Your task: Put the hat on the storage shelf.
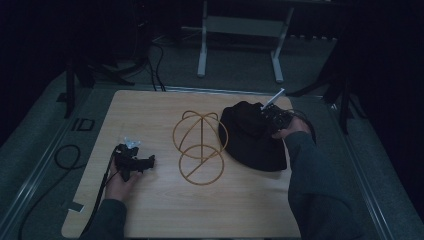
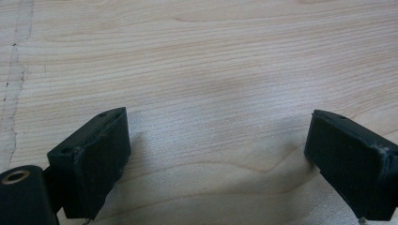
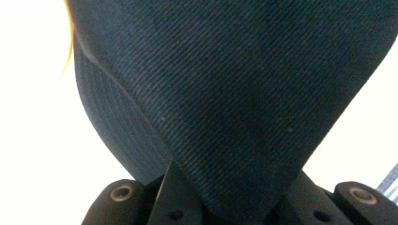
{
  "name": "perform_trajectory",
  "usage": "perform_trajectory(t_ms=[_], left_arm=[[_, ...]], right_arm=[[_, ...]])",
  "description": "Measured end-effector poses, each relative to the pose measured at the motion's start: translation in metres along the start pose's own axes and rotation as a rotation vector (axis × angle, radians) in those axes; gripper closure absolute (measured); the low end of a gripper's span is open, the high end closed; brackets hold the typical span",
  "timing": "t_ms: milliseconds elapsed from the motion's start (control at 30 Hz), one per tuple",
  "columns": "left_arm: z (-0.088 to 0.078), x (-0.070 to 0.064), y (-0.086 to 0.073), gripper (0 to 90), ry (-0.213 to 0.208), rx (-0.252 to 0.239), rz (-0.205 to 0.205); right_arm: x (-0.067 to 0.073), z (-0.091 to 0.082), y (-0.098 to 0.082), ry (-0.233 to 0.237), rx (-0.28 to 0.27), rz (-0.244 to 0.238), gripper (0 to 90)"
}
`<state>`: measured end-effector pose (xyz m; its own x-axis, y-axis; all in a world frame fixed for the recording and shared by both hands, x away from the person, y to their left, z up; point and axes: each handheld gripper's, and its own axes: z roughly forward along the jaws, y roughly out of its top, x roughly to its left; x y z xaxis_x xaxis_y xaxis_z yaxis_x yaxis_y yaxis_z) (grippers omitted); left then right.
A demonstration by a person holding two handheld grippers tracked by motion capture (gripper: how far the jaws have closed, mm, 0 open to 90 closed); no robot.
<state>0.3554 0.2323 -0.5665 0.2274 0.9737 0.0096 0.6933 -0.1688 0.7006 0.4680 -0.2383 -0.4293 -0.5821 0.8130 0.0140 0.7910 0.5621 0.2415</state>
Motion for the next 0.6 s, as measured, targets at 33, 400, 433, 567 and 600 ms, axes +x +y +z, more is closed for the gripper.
perform_trajectory(t_ms=[33,400,433,567,600], left_arm=[[0.0,0.0,0.0,7.5,0.0,0.0,0.0],[0.0,0.0,0.0,7.5,0.0,0.0,0.0],[0.0,0.0,0.0,7.5,0.0,0.0,0.0],[0.0,0.0,0.0,7.5,0.0,0.0,0.0],[0.0,0.0,0.0,7.5,0.0,0.0,0.0]], right_arm=[[0.0002,-0.0003,-0.0004,0.0,-0.013,0.002,86.6],[0.0026,-0.0061,-0.0063,-0.007,-0.125,0.064,87.0],[0.003,-0.0071,-0.0067,-0.008,-0.136,0.071,87.0],[0.0037,-0.0095,-0.0075,-0.014,-0.158,0.092,87.0],[0.0035,-0.0101,-0.0074,-0.017,-0.163,0.097,87.0]])
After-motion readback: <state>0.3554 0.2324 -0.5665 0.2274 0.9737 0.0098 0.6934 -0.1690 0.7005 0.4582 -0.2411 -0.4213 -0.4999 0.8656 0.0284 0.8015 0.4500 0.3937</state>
